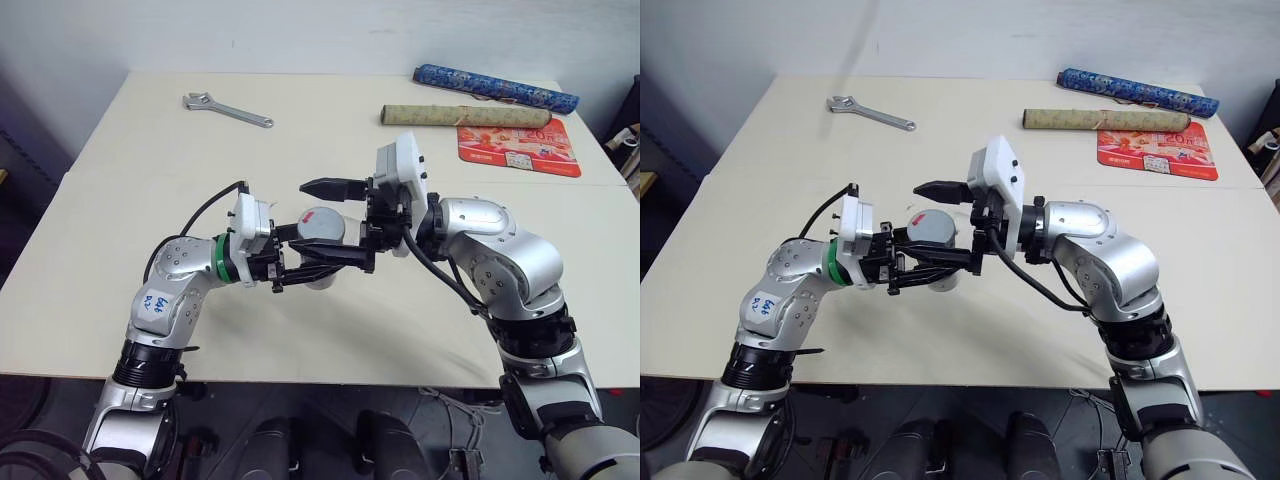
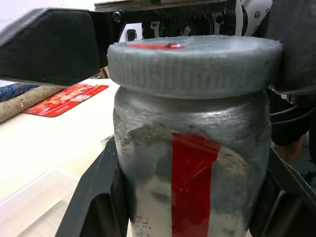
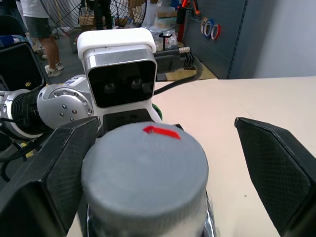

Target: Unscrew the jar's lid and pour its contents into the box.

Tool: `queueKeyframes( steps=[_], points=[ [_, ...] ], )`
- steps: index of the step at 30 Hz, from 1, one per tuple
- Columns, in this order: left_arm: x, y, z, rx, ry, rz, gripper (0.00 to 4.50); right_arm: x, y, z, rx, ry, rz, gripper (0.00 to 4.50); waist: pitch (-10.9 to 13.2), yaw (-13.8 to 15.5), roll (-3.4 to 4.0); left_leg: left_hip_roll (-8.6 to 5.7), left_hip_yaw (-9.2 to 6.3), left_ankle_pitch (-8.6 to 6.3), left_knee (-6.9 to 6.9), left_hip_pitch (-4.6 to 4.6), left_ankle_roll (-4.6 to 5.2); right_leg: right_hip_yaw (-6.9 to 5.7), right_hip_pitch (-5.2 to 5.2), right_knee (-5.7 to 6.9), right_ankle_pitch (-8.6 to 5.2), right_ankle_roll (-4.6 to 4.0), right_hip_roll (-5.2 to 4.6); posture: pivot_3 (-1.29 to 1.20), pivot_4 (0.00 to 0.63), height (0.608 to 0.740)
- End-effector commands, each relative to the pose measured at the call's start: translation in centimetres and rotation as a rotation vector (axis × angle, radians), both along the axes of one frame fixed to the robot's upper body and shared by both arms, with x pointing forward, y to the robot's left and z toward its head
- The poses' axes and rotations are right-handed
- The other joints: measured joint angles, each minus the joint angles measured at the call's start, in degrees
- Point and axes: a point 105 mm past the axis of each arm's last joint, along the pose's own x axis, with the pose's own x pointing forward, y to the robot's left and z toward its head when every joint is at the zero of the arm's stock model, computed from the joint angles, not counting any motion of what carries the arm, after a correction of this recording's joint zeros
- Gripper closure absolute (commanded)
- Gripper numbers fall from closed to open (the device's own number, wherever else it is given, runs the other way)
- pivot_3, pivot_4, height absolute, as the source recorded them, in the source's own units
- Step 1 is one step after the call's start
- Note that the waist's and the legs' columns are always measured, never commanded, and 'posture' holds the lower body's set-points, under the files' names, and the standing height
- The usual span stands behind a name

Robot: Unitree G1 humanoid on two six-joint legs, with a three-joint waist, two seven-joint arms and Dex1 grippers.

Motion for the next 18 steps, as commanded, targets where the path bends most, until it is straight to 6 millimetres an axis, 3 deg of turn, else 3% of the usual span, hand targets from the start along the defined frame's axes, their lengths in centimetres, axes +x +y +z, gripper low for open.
queueKeyframes(
  steps=[1, 10, 18],
  points=[
    [-0.4, -0.2, 0.6, -0.013, -0.034, -0.017, 2.15, -0.3, -1.3, 0.9, 0.036, -0.026, 0.007, 0.03, 0.00, -0.02, 0.00, 0.00, 0.00, 0.00, 0.00, 0.00, 0.00, 0.00, 0.00, 0.00, 0.00, 0.00, 0.00, 0.00, 0.150, 0.740],
    [-0.5, -0.1, 0.5, -0.012, -0.035, -0.014, 2.15, -2.5, -0.9, 1.8, 0.062, -0.024, 0.134, 0.03, 0.00, -0.11, 0.00, 0.02, 0.01, 0.00, 0.00, 0.01, 0.00, 0.00, 0.00, 0.00, 0.00, 0.00, 0.01, 0.00, 0.150, 0.740],
    [-0.5, -0.1, 0.5, -0.014, -0.032, -0.013, 2.15, -2.1, 0.8, 1.8, 0.000, -0.035, 0.113, 0.03, 0.00, -0.10, 0.00, 0.02, -0.01, 0.00, 0.00, 0.01, -0.01, 0.00, 0.00, 0.00, 0.00, 0.00, 0.00, 0.00, 0.150, 0.740]
  ],
)
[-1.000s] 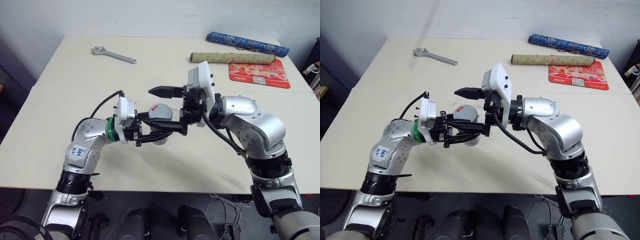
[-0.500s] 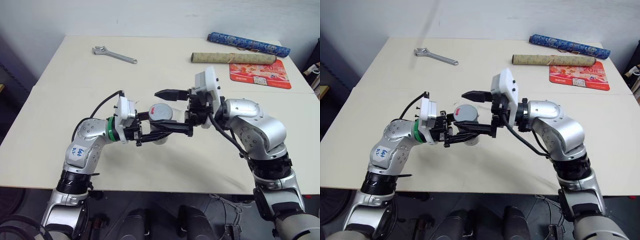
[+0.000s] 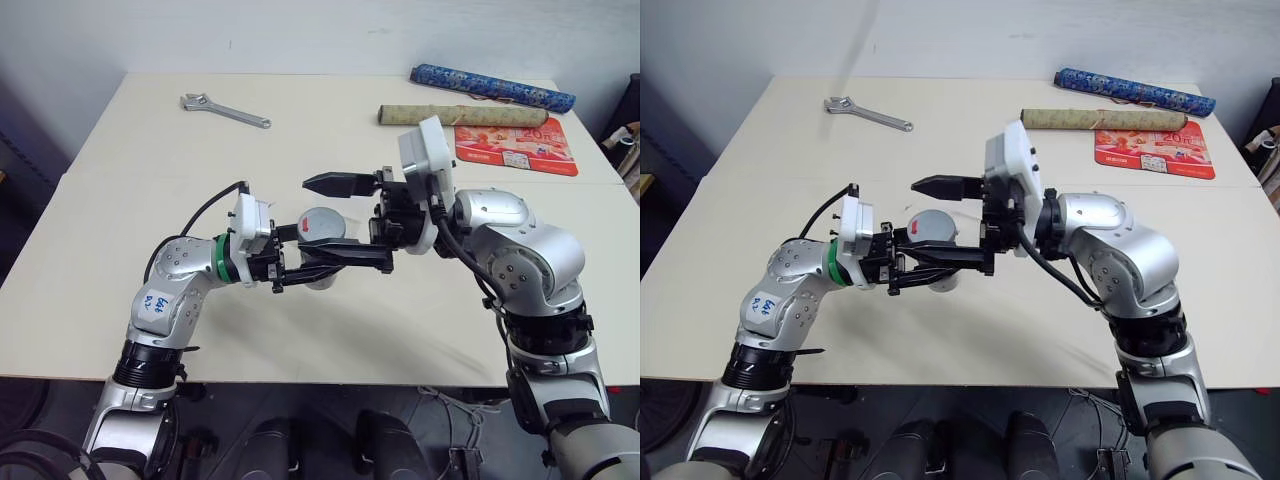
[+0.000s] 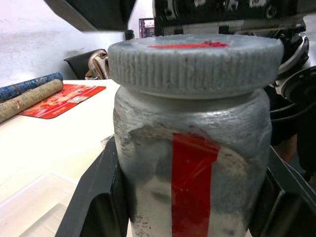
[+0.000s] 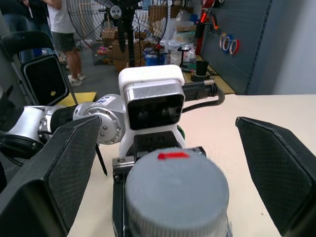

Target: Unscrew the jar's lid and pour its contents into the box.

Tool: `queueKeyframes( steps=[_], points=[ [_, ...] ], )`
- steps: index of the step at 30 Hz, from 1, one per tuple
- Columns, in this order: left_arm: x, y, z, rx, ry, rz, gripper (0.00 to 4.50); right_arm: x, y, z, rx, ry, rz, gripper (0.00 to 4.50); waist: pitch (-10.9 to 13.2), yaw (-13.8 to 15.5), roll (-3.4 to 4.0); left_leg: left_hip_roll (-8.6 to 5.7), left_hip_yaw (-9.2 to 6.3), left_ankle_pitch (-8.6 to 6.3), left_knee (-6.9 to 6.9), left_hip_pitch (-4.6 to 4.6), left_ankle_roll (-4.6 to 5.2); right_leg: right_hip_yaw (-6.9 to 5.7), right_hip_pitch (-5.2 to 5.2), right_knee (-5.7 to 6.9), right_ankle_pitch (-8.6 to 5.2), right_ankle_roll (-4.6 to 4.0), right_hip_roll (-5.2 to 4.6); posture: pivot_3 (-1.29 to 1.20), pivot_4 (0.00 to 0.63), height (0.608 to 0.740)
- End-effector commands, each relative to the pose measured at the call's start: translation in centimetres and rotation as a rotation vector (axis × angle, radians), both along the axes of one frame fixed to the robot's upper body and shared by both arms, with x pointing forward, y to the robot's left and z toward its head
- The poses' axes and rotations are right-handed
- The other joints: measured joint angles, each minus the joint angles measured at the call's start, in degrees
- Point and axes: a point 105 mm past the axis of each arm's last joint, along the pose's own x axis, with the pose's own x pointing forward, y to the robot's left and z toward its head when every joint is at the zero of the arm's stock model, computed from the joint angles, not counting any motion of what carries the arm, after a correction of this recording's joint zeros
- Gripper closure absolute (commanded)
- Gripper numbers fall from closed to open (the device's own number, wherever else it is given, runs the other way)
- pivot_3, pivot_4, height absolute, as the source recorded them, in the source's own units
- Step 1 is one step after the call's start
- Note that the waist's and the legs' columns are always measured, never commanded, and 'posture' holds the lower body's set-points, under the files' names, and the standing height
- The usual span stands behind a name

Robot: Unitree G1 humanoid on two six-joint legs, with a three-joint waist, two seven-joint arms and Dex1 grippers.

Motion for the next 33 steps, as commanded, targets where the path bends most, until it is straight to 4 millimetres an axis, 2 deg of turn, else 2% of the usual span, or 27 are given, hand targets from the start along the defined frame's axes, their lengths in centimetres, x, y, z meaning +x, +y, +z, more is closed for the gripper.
queueKeyframes(
  steps=[1, 6, 9, 12, 13, 16, 20, 24, 26, 27, 28, 29, 30, 32, 33],
  points=[
    [-0.5, -0.1, 0.5, -0.014, -0.031, -0.011, 2.15, -0.5, 0.6, 0.2, -0.018, -0.041, 0.012, 0.03, 0.00, 0.00, 0.00, -0.01, 0.01, 0.00, 0.00, 0.00, 0.00, 0.00, 0.00, 0.00, 0.00, 0.00, 0.00, 0.00, 0.150, 0.740],
    [-0.5, -0.2, 0.5, -0.016, -0.029, -0.013, 2.15, -0.5, 0.8, -0.4, -0.043, -0.048, 0.014, 0.03, 0.00, 0.05, 0.00, -0.02, 0.01, 0.00, 0.00, -0.02, 0.00, 0.01, 0.00, -0.01, 0.00, 0.00, -0.01, 0.00, 0.150, 0.740],
    [-0.4, -0.2, 0.6, -0.016, -0.029, -0.013, 2.15, -0.4, 0.8, -0.4, -0.041, -0.048, 0.009, 0.64, 0.00, 0.04, 0.00, -0.02, 0.01, 0.00, 0.00, -0.01, 0.00, 0.00, 0.00, 0.00, 0.00, 0.00, 0.00, 0.00, 0.150, 0.740],
    [-0.4, -0.1, 0.6, -0.015, -0.030, -0.014, 2.15, -0.2, 0.7, -0.5, -0.039, -0.057, -0.002, 1.73, 0.00, 0.04, 0.00, -0.02, 0.01, 0.00, 0.00, -0.01, 0.00, 0.01, 0.00, 0.00, 0.00, 0.00, 0.00, 0.00, 0.150, 0.740],
    [-0.4, -0.2, 0.6, -0.015, -0.030, -0.015, 2.15, -0.2, 0.6, -0.4, -0.034, -0.060, -0.004, 1.97, 0.00, 0.04, 0.00, -0.02, 0.01, 0.00, 0.00, -0.01, 0.00, 0.01, 0.00, -0.01, 0.00, 0.00, 0.00, 0.00, 0.150, 0.740],
    [-0.4, -0.1, 0.6, -0.015, -0.031, -0.016, 2.15, -0.6, 0.5, 0.0, 0.039, -0.019, 0.021, 1.96, 0.00, 0.05, 0.00, -0.02, 0.01, 0.00, 0.00, -0.01, 0.00, 0.01, 0.00, -0.01, 0.00, 0.00, 0.00, 0.00, 0.150, 0.740],
    [-0.4, 0.2, 0.6, -0.012, -0.030, -0.011, 2.15, -1.5, -0.5, 1.5, 0.190, 0.156, 0.091, 1.96, 0.00, 0.06, 0.00, -0.02, -0.01, 0.00, 0.00, -0.03, 0.01, 0.00, 0.00, 0.00, 0.00, 0.00, 0.00, 0.00, 0.150, 0.740],
    [-0.2, 0.9, 0.6, -0.012, -0.031, 0.007, 2.15, -1.5, -2.8, 2.9, 0.312, 0.282, 0.061, 1.96, 0.00, 0.06, 0.00, -0.01, -0.05, 0.00, -0.01, -0.03, 0.01, -0.02, 0.01, 0.00, 0.00, 0.00, -0.03, 0.00, 0.150, 0.740],
    [0.2, 2.0, 1.0, -0.025, -0.033, 0.043, 2.15, 1.5, -6.0, 0.2, 0.168, 0.101, -0.217, 1.96, 0.00, 0.29, 0.00, -0.01, -0.06, 0.00, -0.01, -0.03, 0.02, -0.02, 0.01, -0.02, 0.00, 0.00, -0.03, 0.00, 0.150, 0.740],
    [0.3, 2.5, 1.1, -0.031, -0.034, 0.056, 2.15, 2.4, -7.4, -1.0, 0.082, 0.018, -0.306, 1.96, -0.02, 0.55, -0.03, -0.05, -0.07, -0.01, -0.01, -0.04, 0.03, -0.03, 0.02, -0.03, 0.00, 0.00, -0.04, 0.00, 0.150, 0.740],
    [0.4, 3.0, 1.3, -0.041, -0.030, 0.068, 2.15, 3.5, -9.6, -2.7, 0.004, -0.046, -0.403, 1.96, -0.03, 0.73, -0.06, -0.07, -0.07, -0.03, -0.01, -0.05, 0.06, -0.04, 0.02, -0.08, 0.00, 0.01, -0.04, 0.00, 0.150, 0.740],
    [0.4, 3.4, 1.5, -0.047, -0.027, 0.073, 2.15, 4.1, -11.0, -3.8, -0.037, -0.079, -0.452, 1.96, -0.03, 0.80, -0.06, -0.10, 0.00, -0.05, -0.02, -0.08, 0.10, 0.00, 0.02, -0.19, 0.04, 0.07, -0.04, 0.00, 0.150, 0.740],
    [0.6, 3.9, 1.6, -0.052, -0.020, 0.087, 2.15, 5.1, -13.6, -4.9, -0.008, -0.087, -0.557, 1.96, -0.02, 0.78, -0.07, -0.12, 0.08, -0.05, -0.04, -0.08, 0.13, 0.04, 0.02, -0.27, 0.08, 0.15, -0.04, 0.00, 0.150, 0.740],
    [0.9, 4.7, 1.8, -0.057, -0.012, 0.108, 2.15, 6.0, -17.2, -6.9, 0.020, -0.064, -0.693, 1.96, -0.01, 0.73, -0.11, -0.12, 0.21, -0.03, -0.07, -0.08, 0.20, 0.09, 0.03, -0.40, 0.14, 0.26, -0.02, 0.00, 0.150, 0.740],
    [1.2, 5.3, 1.9, -0.059, -0.005, 0.130, 2.15, 6.3, -19.6, -8.8, 0.007, -0.048, -0.781, 1.96, -0.01, 0.65, -0.11, -0.12, 0.25, -0.01, -0.09, -0.09, 0.20, 0.10, 0.02, -0.44, 0.16, 0.29, -0.02, 0.00, 0.150, 0.740]
  ],
)
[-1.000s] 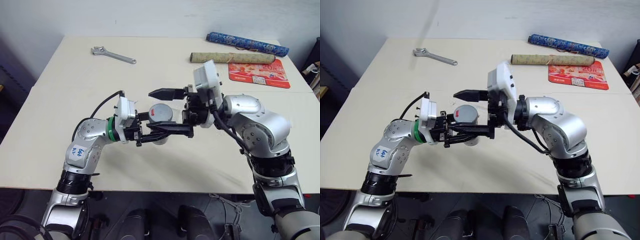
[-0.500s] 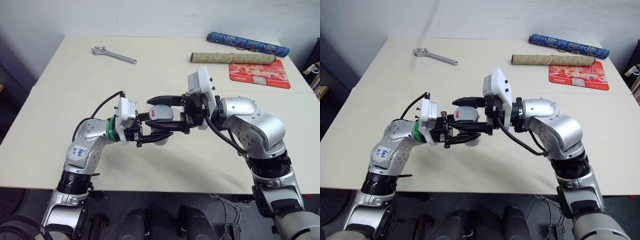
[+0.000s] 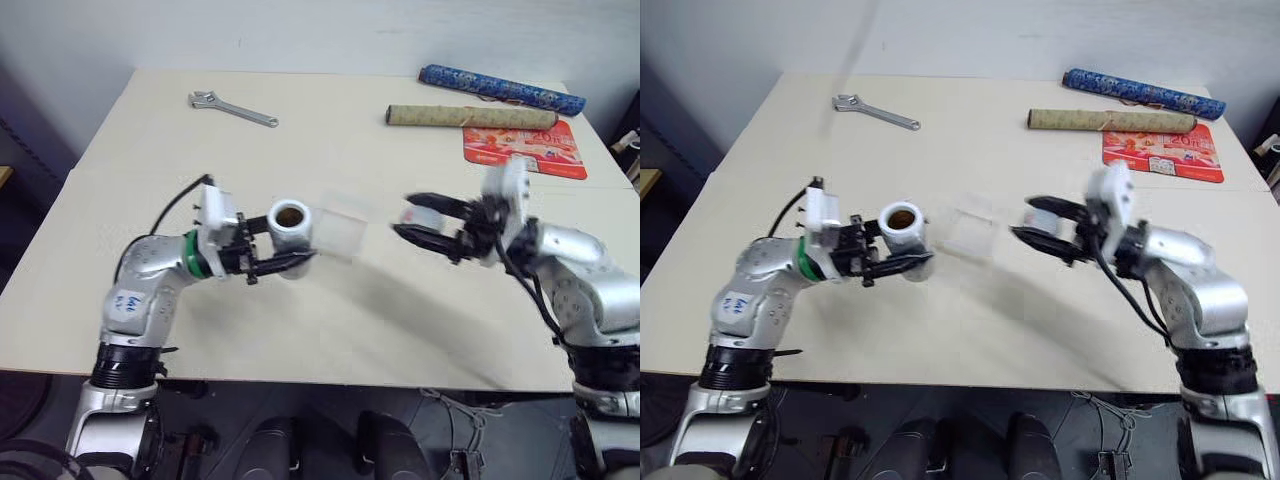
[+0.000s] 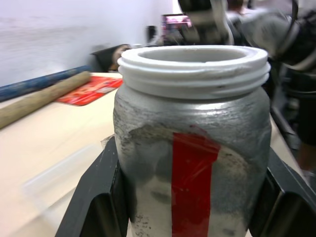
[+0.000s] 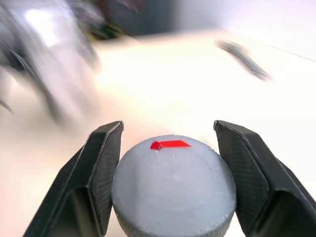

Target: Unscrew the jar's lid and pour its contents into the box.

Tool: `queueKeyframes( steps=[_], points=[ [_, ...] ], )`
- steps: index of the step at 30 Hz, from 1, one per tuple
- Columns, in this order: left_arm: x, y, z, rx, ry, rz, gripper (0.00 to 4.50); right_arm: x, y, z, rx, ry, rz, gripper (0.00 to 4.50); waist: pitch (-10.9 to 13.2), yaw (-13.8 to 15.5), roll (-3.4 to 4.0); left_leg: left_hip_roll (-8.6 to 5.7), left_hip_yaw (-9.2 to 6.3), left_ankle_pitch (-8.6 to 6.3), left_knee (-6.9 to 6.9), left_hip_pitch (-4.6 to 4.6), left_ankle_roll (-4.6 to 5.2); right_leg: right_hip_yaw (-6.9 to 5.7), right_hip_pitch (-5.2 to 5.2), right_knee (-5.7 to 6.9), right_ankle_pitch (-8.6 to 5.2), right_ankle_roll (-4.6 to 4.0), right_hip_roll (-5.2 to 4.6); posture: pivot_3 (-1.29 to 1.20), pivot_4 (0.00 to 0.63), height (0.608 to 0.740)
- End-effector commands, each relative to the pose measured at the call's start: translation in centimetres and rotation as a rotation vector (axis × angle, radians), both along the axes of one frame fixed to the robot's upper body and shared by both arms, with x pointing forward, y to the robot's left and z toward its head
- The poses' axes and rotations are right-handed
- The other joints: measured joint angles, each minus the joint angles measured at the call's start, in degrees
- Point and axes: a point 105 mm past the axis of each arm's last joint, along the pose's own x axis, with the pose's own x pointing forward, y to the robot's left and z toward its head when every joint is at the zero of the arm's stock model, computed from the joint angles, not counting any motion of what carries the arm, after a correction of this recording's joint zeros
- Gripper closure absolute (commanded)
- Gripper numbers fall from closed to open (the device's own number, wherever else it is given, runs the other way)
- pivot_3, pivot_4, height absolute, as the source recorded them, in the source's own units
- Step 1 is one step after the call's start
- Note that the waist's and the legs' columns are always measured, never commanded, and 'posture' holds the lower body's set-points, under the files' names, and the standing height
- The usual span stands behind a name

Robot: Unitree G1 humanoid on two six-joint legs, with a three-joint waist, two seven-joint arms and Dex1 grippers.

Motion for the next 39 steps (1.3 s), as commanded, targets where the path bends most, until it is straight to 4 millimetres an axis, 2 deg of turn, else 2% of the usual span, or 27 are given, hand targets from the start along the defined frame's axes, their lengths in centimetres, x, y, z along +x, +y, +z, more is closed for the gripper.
queueKeyframes(
  steps=[1, 3, 8, 9, 13, 14, 15, 19, 22, 25, 28, 33, 37, 39],
  points=[
    [0.5, 1.5, 1.0, -0.033, -0.010, 0.034, 2.15, 0.6, -6.3, -3.0, -0.025, -0.048, -0.216, 1.96, 0.00, -0.15, 0.00, 0.00, 0.01, 0.01, 0.00, 0.01, 0.00, 0.01, 0.00, 0.01, 0.00, 0.01, 0.00, 0.00, 0.150, 0.740],
    [1.2, 2.5, 1.1, -0.041, 0.001, 0.073, 2.15, 0.6, -9.1, -5.4, -0.025, -0.025, -0.340, 1.96, 0.00, -0.47, 0.00, 0.01, 0.01, 0.03, 0.01, 0.02, 0.00, 0.00, 0.03, 0.01, 0.01, 0.01, 0.01, 0.00, 0.150, 0.740],
    [2.7, 3.8, 1.6, -0.073, 0.027, 0.139, 2.15, 0.1, -12.5, -9.9, 0.029, 0.111, -0.495, 1.96, 0.01, -0.95, 0.00, 0.07, 0.02, 0.16, 0.00, 0.05, -0.07, 0.02, 0.06, -0.01, 0.01, 0.01, 0.03, 0.00, 0.150, 0.740],
    [3.0, 3.9, 1.6, -0.078, 0.033, 0.149, 2.15, 0.1, -12.9, -10.0, 0.076, 0.131, -0.519, 1.96, 0.01, -1.00, 0.00, 0.07, 0.02, 0.18, 0.00, 0.08, -0.09, 0.03, 0.08, -0.01, 0.01, 0.02, 0.03, 0.00, 0.150, 0.740],
    [4.0, 3.5, 1.6, -0.080, 0.032, 0.173, 2.15, -0.1, -13.6, -7.5, 0.142, 0.000, -0.555, 0.61, 0.02, -0.84, 0.01, 0.11, 0.03, 0.21, -0.03, 0.29, -0.16, 0.09, 0.19, 0.06, 0.01, 0.02, 0.04, 0.00, 0.150, 0.740],
    [4.2, 3.5, 1.8, -0.083, 0.031, 0.176, 2.15, -0.3, -13.2, -6.9, 0.133, -0.022, -0.534, 0.23, 0.02, -0.80, 0.02, 0.11, 0.04, 0.21, -0.03, 0.28, -0.16, 0.11, 0.18, 0.08, 0.01, 0.02, 0.04, 0.00, 0.150, 0.740],
    [4.5, 3.5, 2.0, -0.089, 0.030, 0.184, 2.15, -0.6, -12.7, -6.2, 0.122, -0.045, -0.507, 0.03, 0.02, -0.78, 0.02, 0.11, 0.04, 0.21, -0.03, 0.28, -0.16, 0.13, 0.17, 0.08, 0.01, 0.02, 0.03, 0.00, 0.150, 0.740],
    [5.6, 3.4, 3.2, -0.045, -0.049, 0.227, 2.15, -3.0, -8.6, -2.9, 0.104, -0.081, -0.318, 0.03, 0.02, -0.47, 0.02, 0.11, -0.03, 0.19, -0.05, 0.24, -0.19, 0.11, 0.11, 0.15, 0.01, 0.01, 0.03, 0.00, 0.150, 0.740],
    [7.4, 3.0, 3.8, 0.040, -0.105, 0.294, 2.15, -5.0, -5.1, -0.4, 0.079, -0.110, -0.174, 0.03, 0.02, -0.24, 0.02, 0.08, -0.04, 0.19, -0.03, 0.24, -0.20, 0.11, 0.12, 0.16, 0.01, 0.01, 0.02, 0.00, 0.150, 0.740],
    [8.8, 2.1, 3.7, 0.170, -0.191, 0.326, 2.15, -6.0, -2.9, 1.2, 0.076, -0.157, -0.118, 0.03, 0.02, 0.13, 0.01, 0.06, -0.02, 0.18, -0.03, 0.25, -0.19, 0.12, 0.11, 0.16, 0.01, 0.02, 0.00, 0.00, 0.150, 0.740],
    [10.7, 1.2, 3.9, 0.326, -0.328, 0.389, 2.15, -6.7, -1.1, 1.3, 0.057, -0.144, -0.065, 0.03, 0.03, 0.73, 0.00, 0.07, 0.01, 0.17, -0.07, 0.24, -0.19, 0.11, 0.06, 0.14, 0.01, 0.01, 0.02, 0.00, 0.150, 0.740],
    [12.2, -1.1, 4.5, 0.444, -0.521, 0.418, 2.15, -6.7, -0.7, 0.6, 0.055, -0.121, -0.082, 0.03, 0.05, 1.05, -0.04, 0.01, 0.06, 0.12, -0.05, 0.08, -0.07, 0.10, -0.03, 0.11, 0.02, 0.02, -0.02, 0.00, 0.150, 0.740],
    [13.0, -2.6, 4.5, 0.675, -0.874, 0.477, 2.15, -6.9, -0.6, -0.4, 0.048, -0.095, -0.101, 0.03, 0.07, 1.22, -0.09, -0.04, -0.03, 0.08, -0.01, -0.11, 0.02, -0.02, -0.06, -0.06, 0.05, 0.09, -0.02, 0.00, 0.150, 0.740],
    [13.1, -3.3, 4.7, 0.704, -1.027, 0.503, 2.15, -7.0, -0.5, -0.7, 0.056, -0.084, -0.112, 0.03, 0.07, 1.18, -0.09, -0.07, -0.03, 0.07, -0.02, -0.18, 0.05, -0.04, -0.07, -0.12, 0.08, 0.13, -0.02, 0.00, 0.150, 0.740]
  ],
)
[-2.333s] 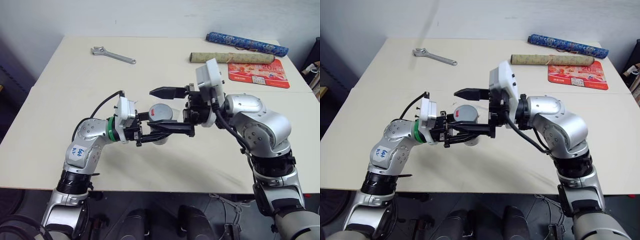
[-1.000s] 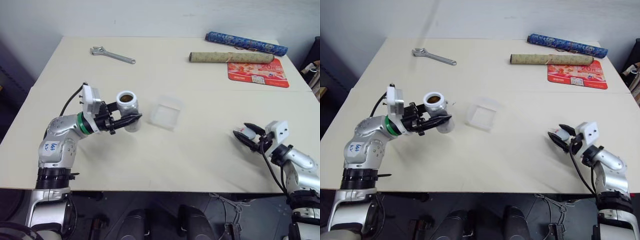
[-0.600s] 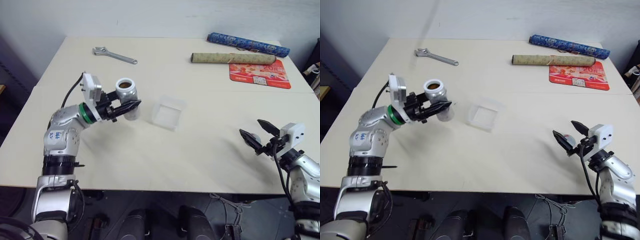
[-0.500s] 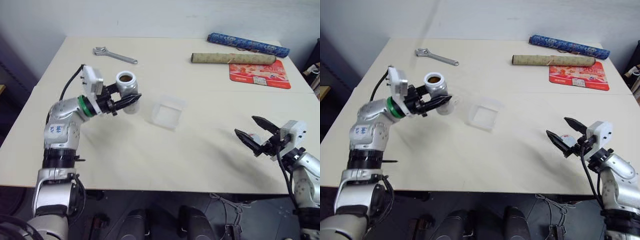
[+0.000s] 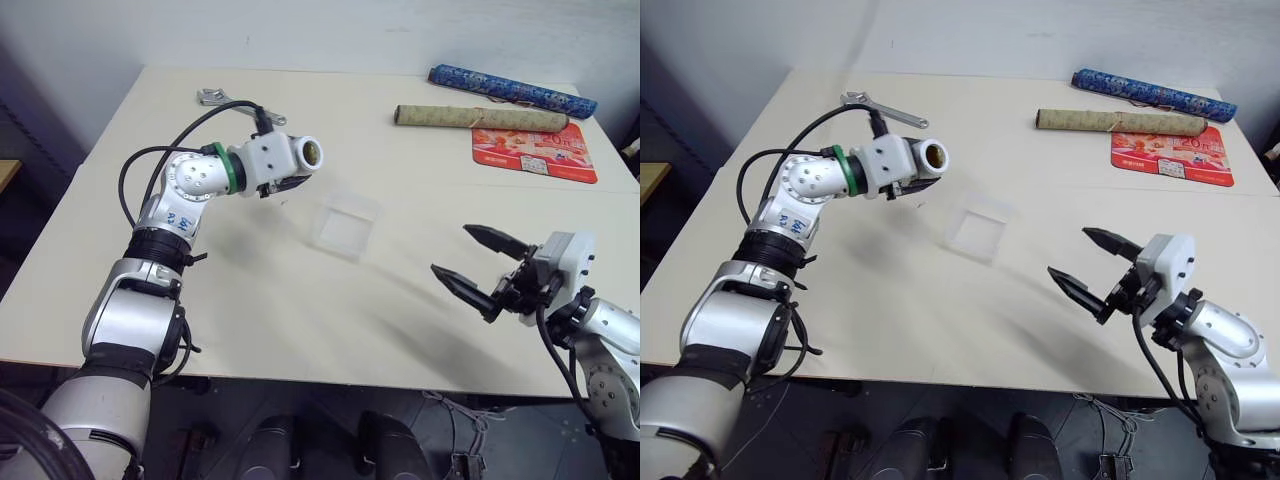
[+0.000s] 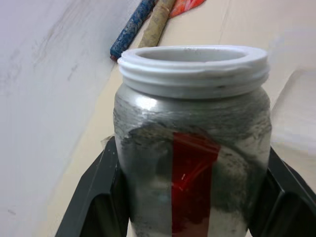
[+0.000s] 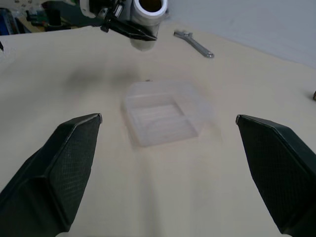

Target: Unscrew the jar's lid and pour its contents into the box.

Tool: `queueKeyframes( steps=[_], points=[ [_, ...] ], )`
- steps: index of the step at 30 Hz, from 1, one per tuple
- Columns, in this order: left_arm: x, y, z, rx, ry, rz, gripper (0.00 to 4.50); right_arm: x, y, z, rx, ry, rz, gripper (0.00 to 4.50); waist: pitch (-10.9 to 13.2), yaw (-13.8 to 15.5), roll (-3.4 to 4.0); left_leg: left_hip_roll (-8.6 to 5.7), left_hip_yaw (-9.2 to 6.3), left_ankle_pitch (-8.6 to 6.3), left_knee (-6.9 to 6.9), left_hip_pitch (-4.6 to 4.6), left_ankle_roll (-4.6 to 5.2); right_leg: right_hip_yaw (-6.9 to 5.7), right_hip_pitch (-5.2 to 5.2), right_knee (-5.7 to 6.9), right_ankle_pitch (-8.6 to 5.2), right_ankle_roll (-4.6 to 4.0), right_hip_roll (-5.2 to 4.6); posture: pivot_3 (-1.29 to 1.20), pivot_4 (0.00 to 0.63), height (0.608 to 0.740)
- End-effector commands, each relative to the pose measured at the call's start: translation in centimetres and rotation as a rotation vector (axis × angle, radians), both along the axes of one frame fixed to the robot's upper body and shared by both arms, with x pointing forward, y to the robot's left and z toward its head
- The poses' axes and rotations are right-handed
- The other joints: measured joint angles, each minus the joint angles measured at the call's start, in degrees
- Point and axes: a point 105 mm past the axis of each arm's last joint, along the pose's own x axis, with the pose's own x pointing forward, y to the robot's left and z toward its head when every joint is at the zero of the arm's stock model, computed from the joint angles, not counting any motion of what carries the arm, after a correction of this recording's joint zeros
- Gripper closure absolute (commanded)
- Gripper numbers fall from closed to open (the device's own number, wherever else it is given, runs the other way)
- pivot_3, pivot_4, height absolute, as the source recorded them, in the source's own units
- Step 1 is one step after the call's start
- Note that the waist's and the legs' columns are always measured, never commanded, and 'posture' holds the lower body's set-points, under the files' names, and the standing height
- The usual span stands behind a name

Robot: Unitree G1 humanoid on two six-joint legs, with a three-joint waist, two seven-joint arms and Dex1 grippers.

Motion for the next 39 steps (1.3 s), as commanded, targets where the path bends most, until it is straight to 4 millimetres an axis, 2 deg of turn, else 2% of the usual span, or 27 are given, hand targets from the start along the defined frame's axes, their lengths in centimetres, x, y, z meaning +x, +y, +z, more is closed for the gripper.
queueKeyframes(
  steps=[1, 3, 7, 14, 20, 24, 29, 32, 35, 38, 39],
  points=[
    [-0.1, -1.7, 1.9, 0.093, -0.305, -0.022, 2.15, -0.6, 0.5, 0.5, 0.011, -0.032, -0.011, 0.03, 0.00, -0.06, 0.00, 0.00, -0.01, 0.00, 0.00, -0.06, 0.02, 0.00, -0.03, -0.04, 0.02, 0.03, 0.00, 0.00, 0.150, 0.740],
    [-0.3, -2.6, 2.4, 0.131, -0.448, -0.043, 2.15, -0.7, 0.5, 0.1, 0.022, -0.020, -0.027, 0.03, 0.01, -0.12, -0.02, 0.00, -0.03, 0.00, 0.01, -0.17, 0.04, -0.02, -0.09, -0.07, 0.03, 0.06, 0.00, 0.00, 0.150, 0.740],
    [-1.1, -4.1, 2.2, 0.264, -0.691, -0.128, 2.15, -0.9, 0.5, -0.3, 0.033, -0.007, -0.048, 0.03, 0.02, -0.10, -0.03, 0.00, -0.08, 0.02, 0.03, -0.23, 0.07, -0.04, -0.11, -0.09, 0.05, 0.09, 0.00, 0.00, 0.150, 0.740],
    [-1.4, -5.5, 1.9, 0.518, -1.160, -0.218, 2.15, -0.8, 0.7, -0.5, 0.058, -0.005, -0.067, 0.03, 0.03, -0.12, -0.06, 0.00, -0.09, 0.03, 0.03, -0.27, 0.11, -0.02, -0.12, -0.10, 0.05, 0.10, 0.00, 0.00, 0.150, 0.740],
    [-2.4, -6.2, 1.2, 0.612, -1.385, -0.343, 2.15, -1.1, 0.9, -0.9, 0.082, 0.013, -0.073, 0.03, 0.03, -0.13, -0.07, 0.01, -0.10, 0.03, 0.03, -0.31, 0.13, -0.02, -0.17, -0.07, 0.05, 0.11, -0.01, 0.00, 0.150, 0.740],
    [-2.3, -6.2, 1.2, 0.680, -1.477, -0.354, 2.15, -1.0, 1.1, -1.0, 0.092, 0.015, -0.072, 0.03, 0.04, -0.17, -0.08, 0.01, -0.09, 0.04, 0.08, -0.32, 0.14, -0.01, -0.17, -0.05, 0.05, 0.10, -0.02, 0.00, 0.150, 0.740],
    [-2.1, -6.1, 0.9, 0.672, -1.449, -0.346, 2.15, -0.9, 1.3, -1.0, 0.100, 0.015, -0.069, 0.03, 0.03, -0.23, -0.08, 0.02, -0.10, 0.05, 0.13, -0.32, 0.13, -0.01, -0.17, 0.00, 0.05, 0.11, -0.02, 0.00, 0.150, 0.740],
    [-2.2, -5.7, 1.0, 0.576, -1.322, -0.329, 2.15, -0.9, 1.2, -1.1, 0.104, 0.018, -0.072, 0.03, 0.03, -0.23, -0.09, 0.02, -0.11, 0.05, 0.15, -0.32, 0.13, -0.01, -0.17, 0.01, 0.05, 0.10, -0.02, 0.00, 0.150, 0.740],
    [-1.9, -4.4, 1.3, 0.400, -1.053, -0.261, 2.15, -1.0, 1.3, -1.2, 0.110, 0.025, -0.062, 0.03, 0.03, -0.26, -0.09, 0.03, -0.12, 0.05, 0.20, -0.32, 0.12, -0.02, -0.17, 0.03, 0.05, 0.10, -0.05, 0.00, 0.150, 0.740],
    [-1.8, -2.3, 1.4, 0.075, -0.616, -0.173, 2.15, -1.0, 1.6, -1.3, 0.089, 0.020, -0.032, 0.03, 0.02, -0.58, -0.08, 0.06, -0.12, 0.04, 0.32, -0.31, 0.10, -0.04, -0.17, 0.07, 0.05, 0.10, -0.09, 0.00, 0.150, 0.740],
    [-1.0, -1.4, 1.6, -0.090, -0.427, -0.083, 2.15, -1.0, 1.6, -1.3, 0.076, 0.009, -0.016, 0.03, -0.01, -0.65, -0.01, 0.09, -0.12, 0.03, 0.39, -0.31, 0.08, -0.04, -0.17, 0.10, 0.05, 0.10, -0.08, 0.00, 0.150, 0.740]
  ],
)
